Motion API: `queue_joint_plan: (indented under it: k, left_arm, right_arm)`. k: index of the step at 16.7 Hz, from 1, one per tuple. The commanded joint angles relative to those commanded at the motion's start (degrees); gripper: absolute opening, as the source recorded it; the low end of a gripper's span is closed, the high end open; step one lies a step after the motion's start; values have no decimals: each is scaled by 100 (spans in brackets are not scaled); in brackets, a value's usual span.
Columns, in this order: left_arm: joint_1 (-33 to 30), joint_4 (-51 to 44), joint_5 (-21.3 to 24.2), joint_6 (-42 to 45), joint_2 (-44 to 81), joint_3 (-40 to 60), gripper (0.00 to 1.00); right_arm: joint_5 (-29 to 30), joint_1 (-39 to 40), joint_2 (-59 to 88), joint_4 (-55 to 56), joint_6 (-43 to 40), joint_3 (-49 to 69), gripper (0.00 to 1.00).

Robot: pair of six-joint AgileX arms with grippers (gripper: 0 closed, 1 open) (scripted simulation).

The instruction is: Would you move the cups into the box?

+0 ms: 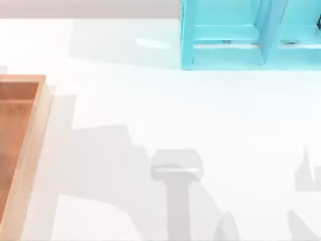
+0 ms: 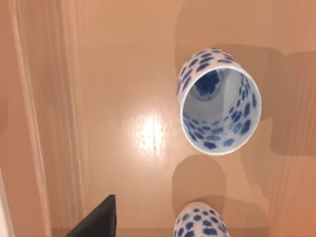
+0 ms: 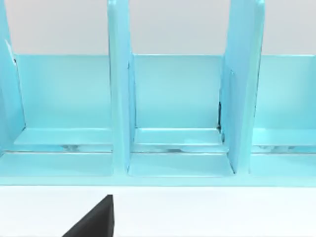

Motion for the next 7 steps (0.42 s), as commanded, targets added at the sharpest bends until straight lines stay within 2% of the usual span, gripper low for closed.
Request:
queue_joint_plan:
  k: [4, 7]
  left_arm:
    - [-20, -936, -3, -11, 4, 963, 100]
    - [-28, -1152, -8, -16, -7, 1180, 100]
  right_arm:
    - [0, 0, 0, 0, 0, 0, 100]
    - [0, 0, 0, 0, 0, 0, 100]
